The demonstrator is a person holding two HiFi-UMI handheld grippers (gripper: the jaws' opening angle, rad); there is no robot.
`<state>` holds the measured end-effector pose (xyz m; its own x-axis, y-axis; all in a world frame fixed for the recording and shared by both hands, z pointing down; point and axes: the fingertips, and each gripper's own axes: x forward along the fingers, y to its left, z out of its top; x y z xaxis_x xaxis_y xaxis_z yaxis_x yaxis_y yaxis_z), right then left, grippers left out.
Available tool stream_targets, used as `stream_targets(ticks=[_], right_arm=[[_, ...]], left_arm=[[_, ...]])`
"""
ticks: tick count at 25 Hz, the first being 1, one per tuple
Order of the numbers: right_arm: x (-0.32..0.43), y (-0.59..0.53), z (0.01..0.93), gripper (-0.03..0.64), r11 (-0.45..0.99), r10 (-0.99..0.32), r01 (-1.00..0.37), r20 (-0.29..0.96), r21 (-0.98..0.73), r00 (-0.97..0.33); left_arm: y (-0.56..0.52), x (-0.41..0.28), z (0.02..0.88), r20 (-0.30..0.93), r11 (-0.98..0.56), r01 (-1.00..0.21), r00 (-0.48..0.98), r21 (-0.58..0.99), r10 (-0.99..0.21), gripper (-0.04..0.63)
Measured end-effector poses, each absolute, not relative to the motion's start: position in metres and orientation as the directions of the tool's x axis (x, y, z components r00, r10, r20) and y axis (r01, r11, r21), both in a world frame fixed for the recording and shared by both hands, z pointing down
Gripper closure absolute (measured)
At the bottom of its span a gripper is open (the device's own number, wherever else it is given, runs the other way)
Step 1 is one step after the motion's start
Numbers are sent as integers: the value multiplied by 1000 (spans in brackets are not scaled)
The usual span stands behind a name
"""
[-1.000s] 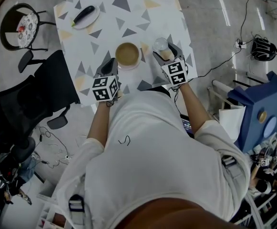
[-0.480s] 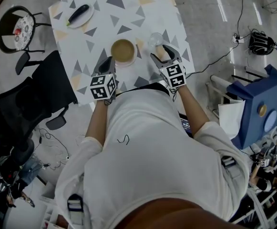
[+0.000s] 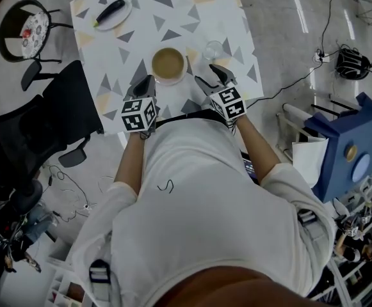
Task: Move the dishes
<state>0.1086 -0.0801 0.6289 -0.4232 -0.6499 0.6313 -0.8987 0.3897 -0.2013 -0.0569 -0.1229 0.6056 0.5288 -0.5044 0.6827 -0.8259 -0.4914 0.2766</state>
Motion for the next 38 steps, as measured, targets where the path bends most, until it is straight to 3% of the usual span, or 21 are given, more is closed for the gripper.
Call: stream_targets(ticks=[8,15,23,30,32,38], right_arm=[[70,-93,637,367,451,-582,-860,651,-240,-487],[62,-115,645,446,316,-579,-879,661,-357,-477],[47,-126,664,448,227,-514,-908,749,-352,-419],[44,-130,672,479,62,-479,-929,805,-366,-349],[45,-130,676,523,44,-467,-929,814,-367,-344],[49,-132,676,575,25,-454,-931,826,-364,-335]], left_arm=[[-119,-83,605,684,-434,-858,492,275,-538,574],[-110,-104,609,691,-383,-881,460,278,-558,574],[-102,-124,612,695,-332,-901,429,280,-577,574],[-98,-138,614,697,-304,-912,408,277,-590,574],[-97,-139,615,694,-298,-913,406,279,-594,574],[-95,-142,615,698,-290,-916,400,278,-594,574]])
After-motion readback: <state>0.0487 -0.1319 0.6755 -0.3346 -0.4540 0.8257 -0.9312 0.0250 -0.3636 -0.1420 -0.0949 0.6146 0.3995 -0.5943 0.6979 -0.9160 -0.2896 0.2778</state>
